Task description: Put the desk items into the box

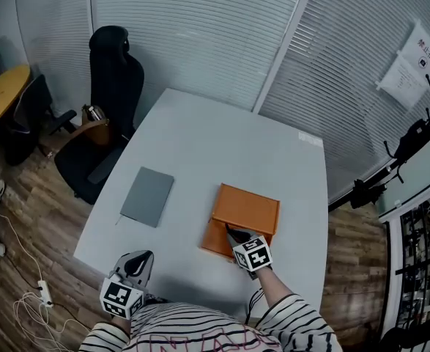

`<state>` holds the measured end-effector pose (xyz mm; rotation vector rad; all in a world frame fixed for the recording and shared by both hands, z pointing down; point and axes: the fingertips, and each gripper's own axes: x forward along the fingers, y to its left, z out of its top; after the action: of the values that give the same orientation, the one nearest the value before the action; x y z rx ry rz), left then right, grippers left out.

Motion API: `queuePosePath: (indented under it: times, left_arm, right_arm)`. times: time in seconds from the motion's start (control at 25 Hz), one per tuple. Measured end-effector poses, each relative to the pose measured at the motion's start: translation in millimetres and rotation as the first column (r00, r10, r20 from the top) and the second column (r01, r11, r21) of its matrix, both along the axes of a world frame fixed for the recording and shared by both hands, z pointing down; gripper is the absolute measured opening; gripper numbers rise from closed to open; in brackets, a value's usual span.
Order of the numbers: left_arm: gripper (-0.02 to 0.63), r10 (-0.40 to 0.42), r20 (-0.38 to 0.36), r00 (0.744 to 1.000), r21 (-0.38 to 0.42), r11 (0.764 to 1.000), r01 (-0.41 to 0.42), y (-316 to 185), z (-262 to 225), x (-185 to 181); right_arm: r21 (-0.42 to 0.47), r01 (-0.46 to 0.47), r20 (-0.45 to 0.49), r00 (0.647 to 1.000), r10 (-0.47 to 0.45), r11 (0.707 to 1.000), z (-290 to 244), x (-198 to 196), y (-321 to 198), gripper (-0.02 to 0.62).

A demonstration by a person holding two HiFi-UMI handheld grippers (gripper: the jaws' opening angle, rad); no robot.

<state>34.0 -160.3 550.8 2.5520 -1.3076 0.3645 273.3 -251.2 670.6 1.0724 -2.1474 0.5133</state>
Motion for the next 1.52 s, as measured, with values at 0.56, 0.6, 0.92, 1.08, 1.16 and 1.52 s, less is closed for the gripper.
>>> queuePosePath:
  times: [0.56,0.6,0.92,1.08,1.16,1.52]
  left_arm:
    - [0.025,-0.019,-0.003,1.000,-0.013,1.000,0.018,5.7,4.4,-2.7]
    - [0.025,-0.020,-0.003,1.000,-0.014,1.000,0.020,6.3,4.6,-3.2]
    - [0.025,-0.015,-0.003,1.000,-0.018,1.000,0.014,10.0,5.5,-4.1]
    - [0.025,-0.012,-0.003,1.000,-0.021,1.000,0.012,11.9,6.5,-4.2]
    - [0.025,-0.012,-0.003,1.000,-0.023,1.000,0.012,12.1,7.2,-5.2]
    - [0.025,0.001,-0.003,1.000,-0.030,1.000,-0.001,10.8,10.3,-6.5]
  right_arm:
    - [-0.118,0.128,-0.140,0.980,-0.144,0.985,32.4,-21.2,-11.0,0.059]
    - [-0.128,0.128,-0.159,0.976,-0.148,0.983,35.2,-21.2,-11.6,0.060]
    - [-0.180,0.094,-0.205,0.970,-0.131,0.979,51.9,-21.1,-12.6,0.058]
    - [-0.194,0.078,-0.212,0.970,-0.119,0.978,56.2,-19.1,-12.1,0.060]
    - [-0.199,0.069,-0.206,0.972,-0.111,0.977,56.8,-19.3,-11.8,0.060]
    - [-0.208,0.029,-0.173,0.983,-0.065,0.978,57.5,-23.0,-10.1,0.101]
